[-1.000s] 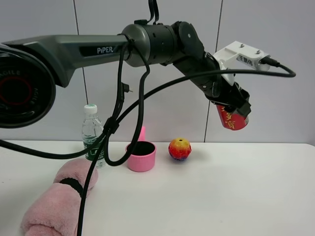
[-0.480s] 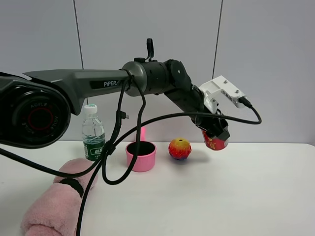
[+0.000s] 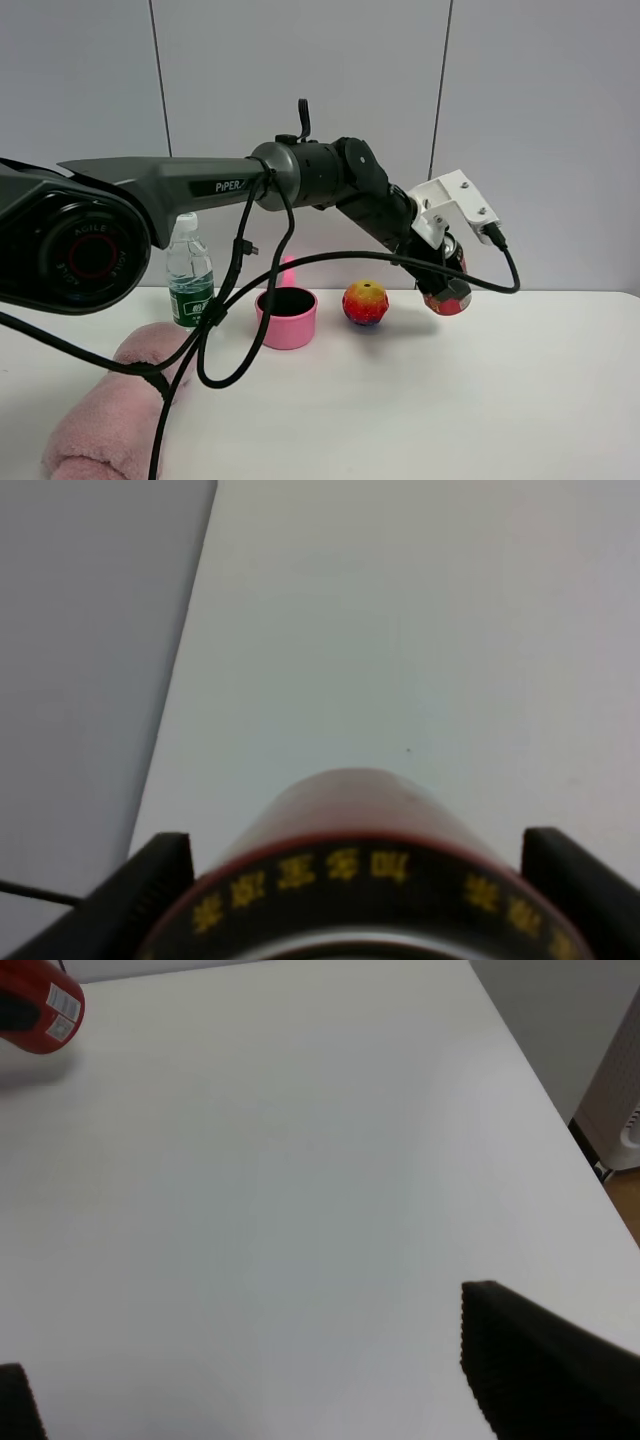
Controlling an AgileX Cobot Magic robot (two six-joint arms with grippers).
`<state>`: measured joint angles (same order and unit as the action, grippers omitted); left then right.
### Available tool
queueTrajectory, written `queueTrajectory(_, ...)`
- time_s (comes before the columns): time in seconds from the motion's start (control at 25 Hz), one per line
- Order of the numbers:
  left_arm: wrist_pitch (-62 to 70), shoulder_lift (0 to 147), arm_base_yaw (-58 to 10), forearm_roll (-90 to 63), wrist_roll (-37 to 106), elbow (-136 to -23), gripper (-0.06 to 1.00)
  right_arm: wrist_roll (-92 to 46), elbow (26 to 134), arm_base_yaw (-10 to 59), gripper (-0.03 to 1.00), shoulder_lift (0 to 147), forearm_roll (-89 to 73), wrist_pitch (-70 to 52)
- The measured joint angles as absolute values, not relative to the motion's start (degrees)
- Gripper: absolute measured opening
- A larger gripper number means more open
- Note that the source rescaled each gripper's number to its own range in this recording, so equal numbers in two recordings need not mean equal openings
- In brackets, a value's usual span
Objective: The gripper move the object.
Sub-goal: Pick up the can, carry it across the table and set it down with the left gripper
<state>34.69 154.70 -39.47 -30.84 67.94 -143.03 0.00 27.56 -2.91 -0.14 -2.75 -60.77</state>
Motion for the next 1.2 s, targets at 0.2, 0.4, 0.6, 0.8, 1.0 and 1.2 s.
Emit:
queueTrajectory(0.2,33.5,155.2,-39.5,-31.3,72.6,-143.0,0.09,0.0,27.6,-2.9,1.00,-0.1,-2.7,-60.8)
queueTrajectory(0.4,33.6,155.3,-39.5,-30.9,75.3,-143.0,0.09,0.0,27.6,-2.9,1.00,-0.1,-2.7,-60.8)
queueTrajectory(0.6,36.9,155.3,-39.5,-30.1,76.6,-143.0,0.09,0.0,27.6,-2.9,1.00,-0.1,-2.7,-60.8)
queueTrajectory(0.8,41.0,156.0,-39.5,-30.1,79.4,-143.0,0.09,0.0,27.6,-2.9,1.00,-0.1,-2.7,-60.8)
queueTrajectory(1.0,40.7,156.9,-39.5,-30.0,80.2,-143.0,0.09,0.0,27.6,-2.9,1.00,-0.1,-2.7,-60.8)
queueTrajectory(1.2,39.5,156.9,-39.5,-30.0,80.3,-143.0,0.09,0.0,27.6,-2.9,1.00,-0.1,-2.7,-60.8)
